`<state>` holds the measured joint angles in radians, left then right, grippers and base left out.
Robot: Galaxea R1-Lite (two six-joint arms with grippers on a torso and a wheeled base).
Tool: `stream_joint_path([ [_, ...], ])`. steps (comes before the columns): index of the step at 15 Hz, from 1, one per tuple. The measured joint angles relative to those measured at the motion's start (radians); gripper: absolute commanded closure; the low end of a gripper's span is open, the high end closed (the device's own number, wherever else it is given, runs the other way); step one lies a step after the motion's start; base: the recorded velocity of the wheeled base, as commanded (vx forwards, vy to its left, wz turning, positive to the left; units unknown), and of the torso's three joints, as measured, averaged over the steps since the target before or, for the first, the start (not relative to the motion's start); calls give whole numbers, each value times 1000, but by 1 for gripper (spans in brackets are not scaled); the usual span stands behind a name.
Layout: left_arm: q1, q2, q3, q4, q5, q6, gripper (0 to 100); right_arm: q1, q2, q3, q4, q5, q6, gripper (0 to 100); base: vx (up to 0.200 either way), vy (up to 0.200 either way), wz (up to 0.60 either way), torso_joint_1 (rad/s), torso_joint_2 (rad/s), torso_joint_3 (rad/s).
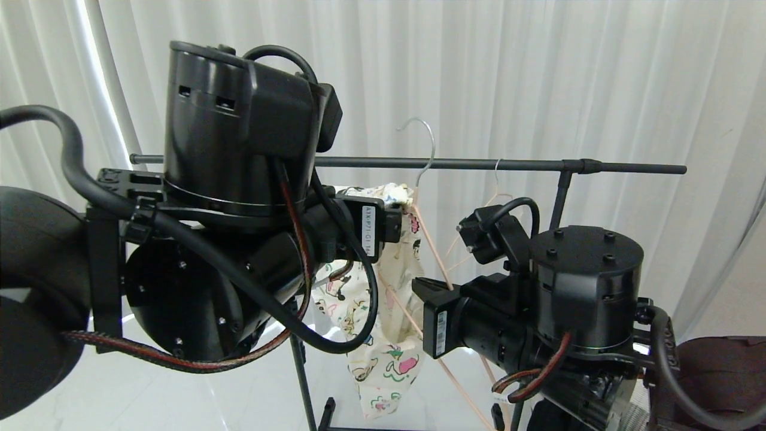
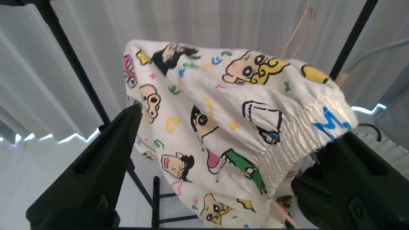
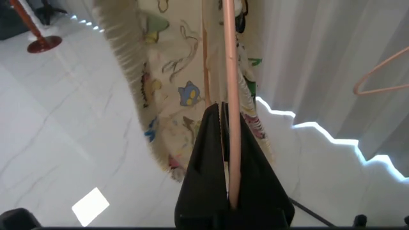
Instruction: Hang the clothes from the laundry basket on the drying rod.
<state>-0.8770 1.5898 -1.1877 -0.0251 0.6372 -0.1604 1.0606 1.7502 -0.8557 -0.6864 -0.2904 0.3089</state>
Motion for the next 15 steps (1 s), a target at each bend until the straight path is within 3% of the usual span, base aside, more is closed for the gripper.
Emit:
stream_joint_path([
  [3, 0, -21, 66, 0, 0, 55, 0, -2, -2, 0, -16, -4, -12, 100, 0, 0, 0, 0, 0, 0],
  [9, -2, -59, 119, -1, 0, 57, 0, -5, -9, 0, -24, -27, -26, 100, 0, 0, 0, 0, 0, 0],
  [12, -75, -98, 173, -1, -7, 55, 0, -24, -11, 0, -32, -39, -37, 100, 0, 0, 0, 0, 0, 0],
  [15, -123, -177, 297, -6, -9, 56, 0, -41, -26, 28, -31, -37, -71, 100, 0, 0, 0, 0, 0, 0],
])
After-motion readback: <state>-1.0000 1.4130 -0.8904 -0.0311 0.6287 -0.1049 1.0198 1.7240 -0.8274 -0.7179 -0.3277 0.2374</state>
